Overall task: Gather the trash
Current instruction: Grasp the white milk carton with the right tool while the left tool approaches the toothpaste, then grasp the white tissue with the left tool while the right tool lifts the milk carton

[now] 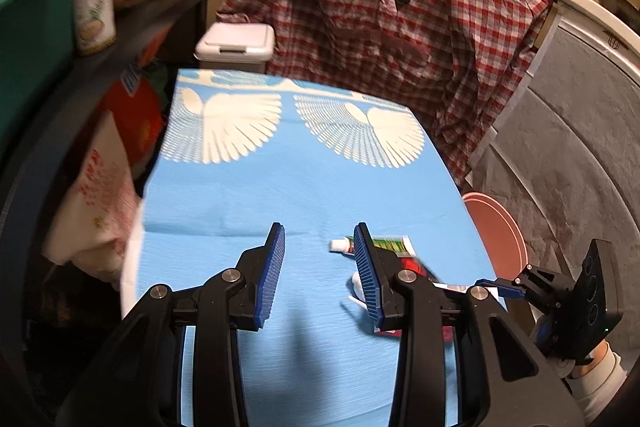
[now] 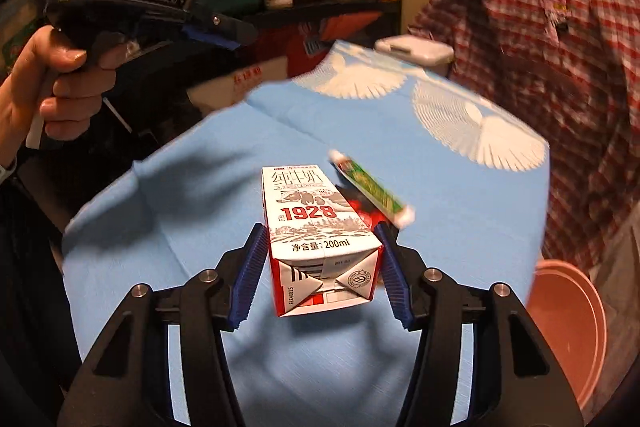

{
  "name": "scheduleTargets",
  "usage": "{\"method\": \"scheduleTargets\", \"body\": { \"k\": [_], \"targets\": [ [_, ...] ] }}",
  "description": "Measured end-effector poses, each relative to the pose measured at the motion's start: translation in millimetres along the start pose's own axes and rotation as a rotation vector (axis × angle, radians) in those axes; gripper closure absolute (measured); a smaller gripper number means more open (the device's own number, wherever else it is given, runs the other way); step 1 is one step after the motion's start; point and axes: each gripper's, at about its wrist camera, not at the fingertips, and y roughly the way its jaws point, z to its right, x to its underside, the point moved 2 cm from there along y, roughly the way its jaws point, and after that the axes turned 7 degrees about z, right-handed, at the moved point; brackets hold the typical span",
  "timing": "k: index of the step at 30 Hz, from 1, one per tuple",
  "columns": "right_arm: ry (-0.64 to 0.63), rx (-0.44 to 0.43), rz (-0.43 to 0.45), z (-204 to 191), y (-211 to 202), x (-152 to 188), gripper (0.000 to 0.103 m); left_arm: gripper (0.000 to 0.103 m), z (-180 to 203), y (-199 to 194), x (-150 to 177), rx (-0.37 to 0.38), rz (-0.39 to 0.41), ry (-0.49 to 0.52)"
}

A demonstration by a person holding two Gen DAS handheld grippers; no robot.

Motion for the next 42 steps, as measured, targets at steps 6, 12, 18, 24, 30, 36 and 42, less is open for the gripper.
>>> {"method": "scheduleTargets", "body": {
  "k": [6, 12, 18, 24, 30, 36, 42],
  "targets": [
    [-0.051, 0.004, -0.118, 1.7, 6.4, 24.8, 0.044, 0.067, 16.5, 32.0, 11.6, 0.03, -0.083, 0.005],
    [-0.044, 0.002, -0.096, -1.6, 12.7, 17.9, 0.032, 0.075, 29.6, 61.7, 22.8, 0.062, -0.153, 0.011],
    [-0.046, -0.007, -0.097, -2.9, 24.6, 15.5, 0.032, 0.075, 31.6, 91.6, 33.9, 0.111, -0.236, 0.012],
    [-0.05, -0.009, -0.112, -0.8, 32.5, 16.5, 0.038, 0.075, 34.9, 117.7, 48.9, 0.154, -0.315, 0.006],
    [-0.039, -0.017, -0.104, 3.7, 29.6, 16.3, 0.051, 0.093, 38.2, 129.6, 60.1, 0.133, -0.36, 0.055],
    [-0.017, 0.0, -0.068, 8.5, 19.2, 9.8, 0.054, 0.097, 34.3, 118.4, 50.4, 0.114, -0.313, 0.046],
    [0.005, 0.034, -0.025, 11.6, 3.3, 4.8, 0.054, 0.097, 27.1, 97.8, 39.9, 0.078, -0.249, 0.019]
  ]
}}
